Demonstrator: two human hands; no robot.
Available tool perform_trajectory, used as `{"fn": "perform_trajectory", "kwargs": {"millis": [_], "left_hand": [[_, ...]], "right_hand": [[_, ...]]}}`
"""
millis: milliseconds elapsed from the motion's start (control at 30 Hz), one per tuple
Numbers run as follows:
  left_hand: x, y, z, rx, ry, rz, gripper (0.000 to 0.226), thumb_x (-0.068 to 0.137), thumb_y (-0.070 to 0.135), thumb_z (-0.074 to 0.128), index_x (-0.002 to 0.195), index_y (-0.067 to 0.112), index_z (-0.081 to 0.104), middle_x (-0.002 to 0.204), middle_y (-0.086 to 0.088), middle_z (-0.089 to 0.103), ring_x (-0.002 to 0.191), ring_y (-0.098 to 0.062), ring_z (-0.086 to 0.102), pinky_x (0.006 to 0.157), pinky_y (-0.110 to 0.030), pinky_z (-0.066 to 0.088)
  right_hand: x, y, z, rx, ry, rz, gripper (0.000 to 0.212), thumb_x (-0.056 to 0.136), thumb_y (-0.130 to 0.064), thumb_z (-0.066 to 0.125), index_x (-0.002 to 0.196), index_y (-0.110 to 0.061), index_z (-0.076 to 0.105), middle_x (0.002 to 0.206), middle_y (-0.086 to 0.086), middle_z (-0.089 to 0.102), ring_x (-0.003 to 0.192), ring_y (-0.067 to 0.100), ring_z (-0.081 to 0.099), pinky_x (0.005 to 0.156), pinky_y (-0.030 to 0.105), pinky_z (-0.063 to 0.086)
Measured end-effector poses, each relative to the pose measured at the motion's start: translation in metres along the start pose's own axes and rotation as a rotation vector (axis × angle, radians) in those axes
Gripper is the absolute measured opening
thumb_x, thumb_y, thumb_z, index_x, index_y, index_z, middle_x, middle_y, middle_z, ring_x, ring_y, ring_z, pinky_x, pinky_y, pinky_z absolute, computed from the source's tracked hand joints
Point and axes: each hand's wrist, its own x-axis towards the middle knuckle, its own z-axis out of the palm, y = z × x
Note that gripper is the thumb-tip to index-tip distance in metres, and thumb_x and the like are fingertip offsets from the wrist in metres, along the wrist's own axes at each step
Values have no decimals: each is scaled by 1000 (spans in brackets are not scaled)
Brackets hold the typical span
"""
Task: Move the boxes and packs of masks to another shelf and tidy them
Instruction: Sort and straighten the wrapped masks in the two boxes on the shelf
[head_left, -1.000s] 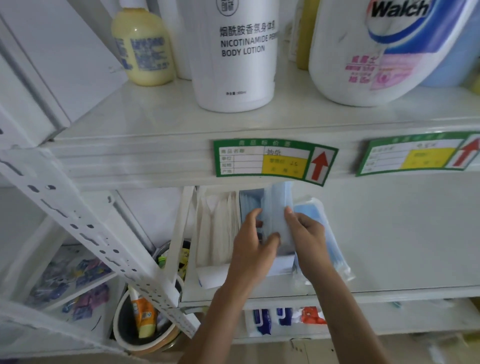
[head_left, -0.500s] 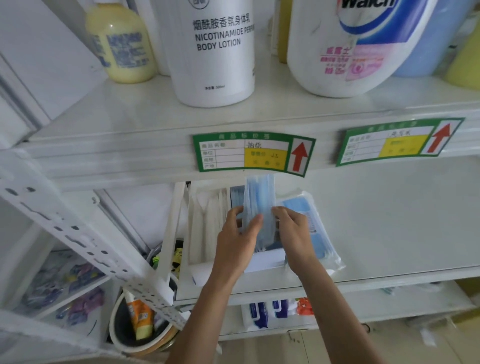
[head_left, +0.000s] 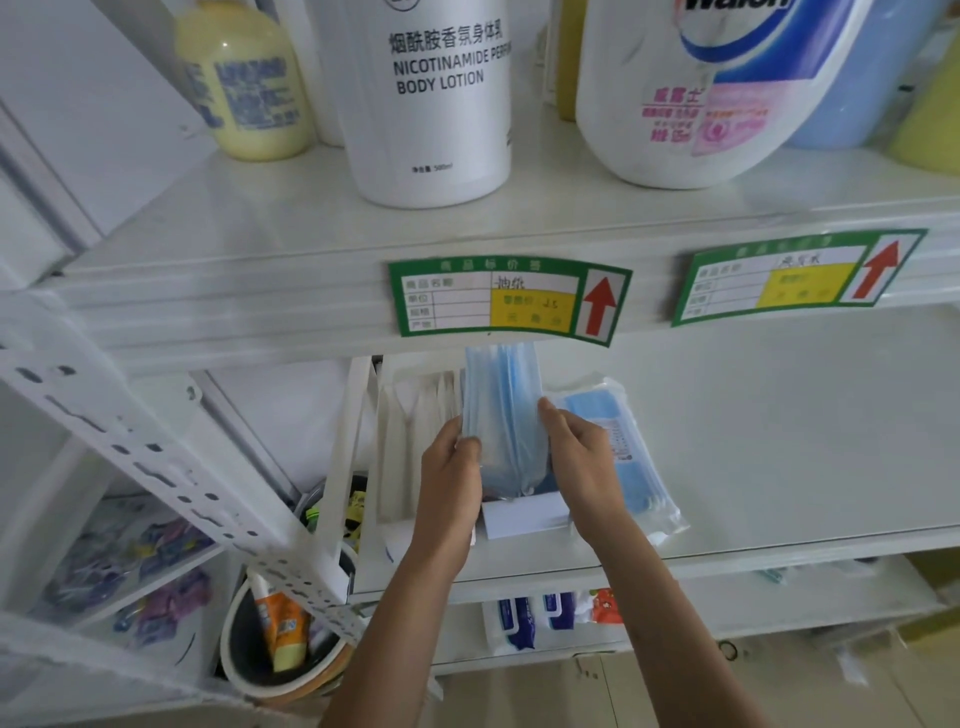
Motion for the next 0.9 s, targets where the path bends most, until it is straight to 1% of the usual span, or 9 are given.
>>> {"fn": "perform_trajectory", "kwargs": {"millis": [133, 200, 333, 400, 533, 600, 700, 800, 900], "left_hand": [[-1, -2, -1, -83, 19, -48, 40, 92, 4, 39, 96, 25, 73, 97, -19, 70, 90, -36, 68, 83, -61, 58], [-3, -1, -2, -128, 12, -53, 41, 91, 2, 38, 97, 23, 73, 96, -19, 70, 86, -32, 65, 79, -56, 59], [-5, 5, -2, -241, -26, -92, 45, 89, -5, 36, 117, 8, 69, 111, -29, 67, 89, -33, 66, 77, -48, 57], [-5, 9, -3, -294, -47, -91, 46, 90, -6, 37, 121, 8, 69, 112, -26, 71, 91, -33, 71, 73, -44, 62], [-6, 9, -2, -367, -90, -80, 43, 95, -3, 40, 127, 8, 67, 117, -22, 72, 101, -37, 72, 75, -45, 63], [-6, 9, 0, -393, -100, -82, 32, 102, 11, 48, 129, 10, 65, 119, -20, 73, 102, -34, 73, 76, -46, 63], [-5, 9, 0, -263, -117, -66, 43, 90, 34, 75, 128, 17, 63, 111, -6, 78, 99, -27, 76, 78, -46, 63], [1, 9, -4, -20, -6, -16, 42, 81, 11, 82, 115, 28, 64, 95, 4, 79, 85, -20, 78, 67, -37, 64], [9, 13, -22, 81, 171, 39, 48, 79, 0, 71, 111, 34, 59, 96, 5, 74, 78, -10, 74, 56, -24, 59]], "right_hand": [[1, 2, -2, 90, 0, 54, 46, 104, -36, 39, 90, -13, 76, 84, -3, 78, 81, 13, 74, 75, 26, 58], [-1, 1, -3, 128, -21, 52, 40, 99, -28, 40, 93, -15, 78, 91, 1, 79, 88, 16, 75, 82, 29, 60], [-7, 0, -1, -156, -45, -156, 30, 82, -31, 53, 102, -26, 75, 104, -9, 70, 94, 8, 66, 68, 16, 54], [-10, -3, 2, -210, -5, -221, 29, 78, -32, 59, 104, -31, 71, 114, -11, 61, 101, 5, 59, 71, 14, 50], [-9, -8, -2, -153, -22, -160, 46, 79, -30, 64, 124, -30, 56, 125, 1, 59, 109, 20, 61, 86, 43, 58], [-8, -8, -5, -159, -4, -141, 51, 78, -31, 67, 127, -30, 54, 123, 4, 62, 105, 24, 64, 84, 47, 59], [-9, -7, -1, -236, 50, -198, 49, 80, -26, 74, 127, -26, 59, 127, -4, 56, 108, 20, 61, 89, 40, 57], [-9, -5, 6, -250, 11, -238, 38, 87, -29, 73, 124, -24, 63, 124, -5, 59, 102, 15, 62, 83, 29, 55], [-10, 0, 1, -202, 70, -257, 24, 96, -23, 59, 119, -24, 67, 112, -9, 68, 95, -3, 62, 72, 3, 43]]}}
